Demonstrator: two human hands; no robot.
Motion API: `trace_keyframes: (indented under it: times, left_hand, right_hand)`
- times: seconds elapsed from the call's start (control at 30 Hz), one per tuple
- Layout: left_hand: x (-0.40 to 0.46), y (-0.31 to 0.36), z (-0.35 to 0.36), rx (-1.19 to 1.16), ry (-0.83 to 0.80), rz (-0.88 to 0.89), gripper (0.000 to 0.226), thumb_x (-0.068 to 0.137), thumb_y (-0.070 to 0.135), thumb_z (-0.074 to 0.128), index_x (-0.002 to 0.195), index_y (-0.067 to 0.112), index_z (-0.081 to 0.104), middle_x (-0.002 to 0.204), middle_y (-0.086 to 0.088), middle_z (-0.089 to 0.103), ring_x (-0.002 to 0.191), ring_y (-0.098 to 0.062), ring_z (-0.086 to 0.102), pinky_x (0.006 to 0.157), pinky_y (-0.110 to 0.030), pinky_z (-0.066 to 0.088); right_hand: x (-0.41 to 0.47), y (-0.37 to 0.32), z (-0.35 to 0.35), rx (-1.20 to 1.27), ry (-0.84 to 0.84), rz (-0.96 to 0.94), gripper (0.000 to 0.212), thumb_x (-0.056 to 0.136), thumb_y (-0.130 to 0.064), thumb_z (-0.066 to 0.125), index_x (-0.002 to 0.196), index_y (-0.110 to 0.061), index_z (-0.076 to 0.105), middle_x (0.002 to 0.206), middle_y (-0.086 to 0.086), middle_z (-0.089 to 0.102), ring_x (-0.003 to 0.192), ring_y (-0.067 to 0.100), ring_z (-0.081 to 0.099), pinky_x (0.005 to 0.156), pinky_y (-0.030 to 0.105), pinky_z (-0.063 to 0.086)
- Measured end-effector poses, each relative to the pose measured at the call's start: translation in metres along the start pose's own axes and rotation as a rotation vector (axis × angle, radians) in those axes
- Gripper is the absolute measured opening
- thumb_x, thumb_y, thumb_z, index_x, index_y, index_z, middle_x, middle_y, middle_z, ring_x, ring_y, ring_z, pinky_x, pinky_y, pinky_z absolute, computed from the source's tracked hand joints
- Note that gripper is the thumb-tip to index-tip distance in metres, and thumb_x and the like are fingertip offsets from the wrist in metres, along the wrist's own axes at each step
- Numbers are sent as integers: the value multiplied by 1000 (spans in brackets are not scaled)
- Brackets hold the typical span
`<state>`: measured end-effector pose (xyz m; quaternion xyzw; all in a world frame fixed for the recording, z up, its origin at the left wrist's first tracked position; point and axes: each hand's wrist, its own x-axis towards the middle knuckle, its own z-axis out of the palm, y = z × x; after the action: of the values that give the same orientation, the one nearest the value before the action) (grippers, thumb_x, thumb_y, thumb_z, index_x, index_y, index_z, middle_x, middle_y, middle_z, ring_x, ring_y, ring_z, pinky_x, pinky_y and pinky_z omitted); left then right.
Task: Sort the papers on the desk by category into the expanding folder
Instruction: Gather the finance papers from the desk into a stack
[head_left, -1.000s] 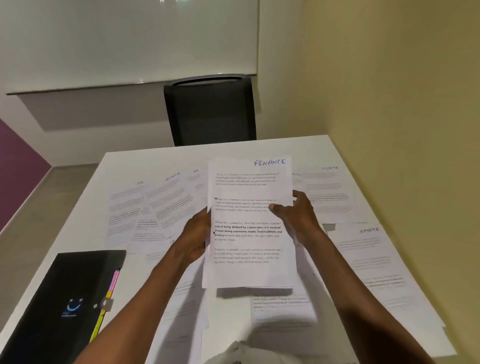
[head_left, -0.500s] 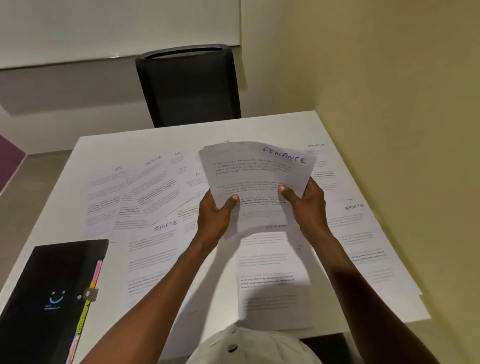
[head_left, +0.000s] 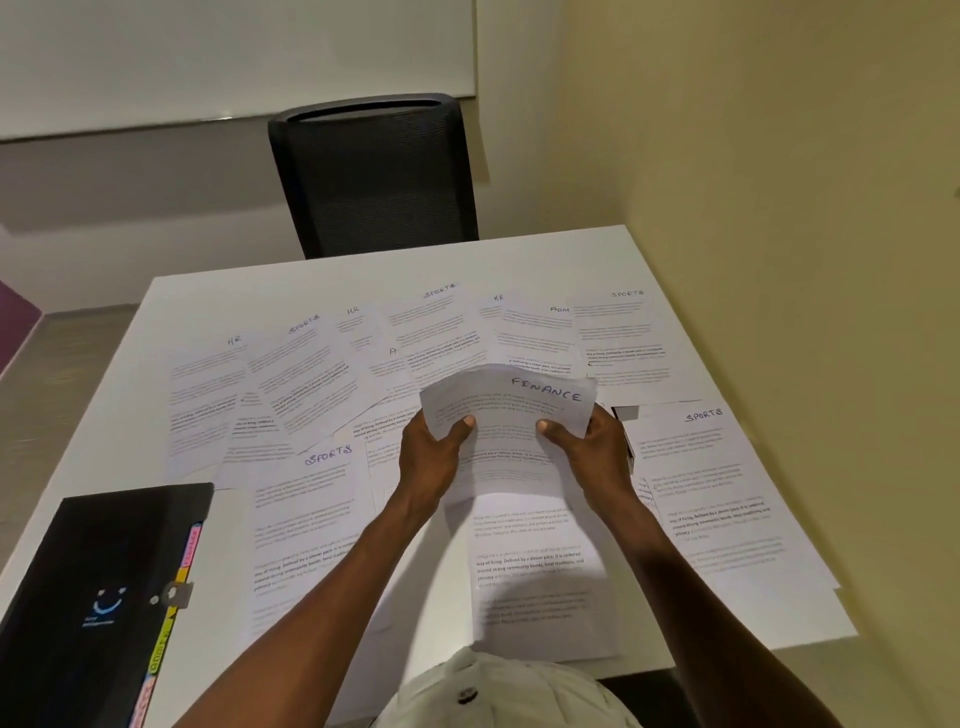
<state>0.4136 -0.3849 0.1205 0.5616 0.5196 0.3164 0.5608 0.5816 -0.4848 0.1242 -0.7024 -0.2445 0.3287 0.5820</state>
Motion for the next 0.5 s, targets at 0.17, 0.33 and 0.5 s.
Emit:
trace_keyframes:
  times: [0.17, 0.33, 0.5]
  left_hand:
    - [-5, -7, 3, 21, -40, 1, 31, 92, 30, 68, 120, 17, 64, 109, 1, 71, 102, -20, 66, 72, -27, 53]
    - [-6, 21, 0, -114, -38, 47, 31, 86, 25, 75, 116, 24, 65, 103, 11, 73, 89, -1, 69, 67, -17, 55]
    - [-7, 9, -5, -89, -46, -1, 43, 76, 25, 85, 115, 24, 68, 103, 9, 74, 94, -8, 70, 76, -27, 59]
  right_hand:
    - [0, 10, 3, -1, -12, 11, 37, 84, -13, 75, 120, -10, 65, 104, 1, 71, 95, 19, 69, 62, 11, 52]
    - [1, -25, -2, 0, -2, -43, 32, 83, -17, 76, 114, -14, 67, 99, -5, 71, 88, 5, 68, 62, 8, 51]
    - [-6, -16, -10, 24, -45, -11, 32, 79, -11, 79, 110, -15, 68, 96, -4, 73, 81, 5, 70, 60, 11, 52]
